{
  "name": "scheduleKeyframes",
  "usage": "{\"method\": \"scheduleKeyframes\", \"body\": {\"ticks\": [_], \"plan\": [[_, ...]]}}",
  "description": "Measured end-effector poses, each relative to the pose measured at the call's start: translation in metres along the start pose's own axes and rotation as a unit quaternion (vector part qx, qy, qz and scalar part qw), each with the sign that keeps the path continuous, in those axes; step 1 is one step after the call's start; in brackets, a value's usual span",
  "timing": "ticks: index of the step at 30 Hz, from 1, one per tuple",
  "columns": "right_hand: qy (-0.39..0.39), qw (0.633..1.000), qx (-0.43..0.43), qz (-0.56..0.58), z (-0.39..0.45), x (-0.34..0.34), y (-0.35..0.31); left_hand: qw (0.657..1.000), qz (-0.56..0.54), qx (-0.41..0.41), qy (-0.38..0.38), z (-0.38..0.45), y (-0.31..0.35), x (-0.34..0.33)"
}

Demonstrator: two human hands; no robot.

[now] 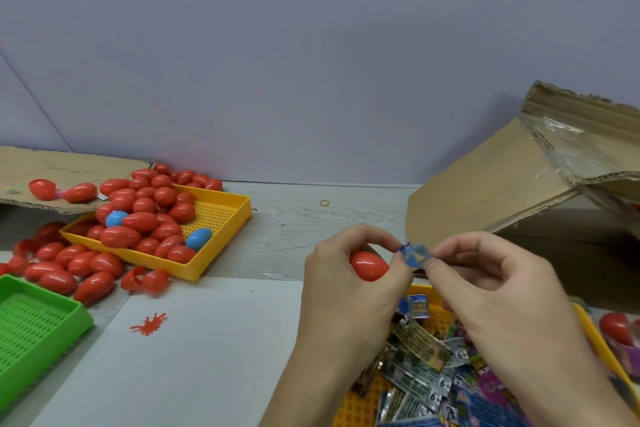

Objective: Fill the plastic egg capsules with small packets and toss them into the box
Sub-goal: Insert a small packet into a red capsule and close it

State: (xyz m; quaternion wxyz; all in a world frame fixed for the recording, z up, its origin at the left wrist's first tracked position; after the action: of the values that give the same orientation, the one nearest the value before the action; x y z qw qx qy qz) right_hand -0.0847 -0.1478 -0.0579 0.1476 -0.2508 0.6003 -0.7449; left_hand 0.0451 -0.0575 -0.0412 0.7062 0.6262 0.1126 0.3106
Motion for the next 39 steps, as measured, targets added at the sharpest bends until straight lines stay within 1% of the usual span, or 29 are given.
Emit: {"method": "scheduleKeyframes", "body": {"ticks": [3, 5, 9, 13, 18, 24, 28, 33, 35, 37, 39], "plan": [[0.014, 1.0, 0.005, 0.014, 0.0, 0.001, 0.001, 0.999, 0.036, -0.006, 0.003, 0.0, -0.002, -0.001], [0.008, 1.0, 0.008, 0.023, 0.0, 0.001, 0.001, 0.999, 0.049, -0.009, -0.001, 0.001, -0.002, -0.001], [-0.021, 0.998, 0.005, 0.054, 0.001, -0.002, 0.0, 0.999, 0.04, -0.012, -0.001, 0.001, -0.001, -0.001], [-0.032, 0.996, 0.011, 0.084, 0.001, -0.002, -0.003, 0.999, 0.038, -0.006, 0.006, 0.001, -0.002, 0.0], [-0.035, 0.99, -0.01, 0.133, 0.003, -0.002, 0.0, 1.0, 0.013, -0.002, 0.006, 0.001, -0.001, -0.001], [-0.047, 0.989, -0.021, 0.136, 0.003, -0.005, -0.002, 1.0, 0.021, 0.001, 0.012, 0.001, -0.002, 0.0], [-0.09, 0.977, -0.036, 0.188, 0.002, -0.014, -0.007, 0.999, 0.043, -0.007, 0.006, 0.002, -0.004, -0.001], [-0.083, 0.964, -0.043, 0.248, 0.003, -0.013, -0.008, 0.997, 0.073, -0.01, -0.011, 0.001, -0.007, -0.004], [-0.079, 0.953, -0.066, 0.284, 0.004, -0.014, -0.005, 0.999, 0.046, 0.004, -0.019, 0.001, -0.008, -0.004], [-0.077, 0.936, -0.091, 0.332, 0.004, -0.016, -0.003, 0.998, -0.025, 0.035, -0.042, 0.001, -0.012, -0.007], [-0.079, 0.92, -0.108, 0.369, 0.004, -0.02, -0.002, 0.989, -0.104, 0.069, -0.075, 0.001, -0.015, -0.012]]}}
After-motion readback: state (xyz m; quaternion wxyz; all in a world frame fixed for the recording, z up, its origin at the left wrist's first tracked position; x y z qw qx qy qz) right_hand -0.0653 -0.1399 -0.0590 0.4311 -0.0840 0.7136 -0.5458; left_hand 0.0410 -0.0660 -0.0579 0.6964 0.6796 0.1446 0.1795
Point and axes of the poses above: each hand's wrist, its own z-axis towards the middle knuckle, its own x-axis out of the back of the hand, y = z × x, the point moved 6 cm from there along z, towards the middle knuckle, and after that the axes turned 9 degrees about -y, right-handed, at the moved point
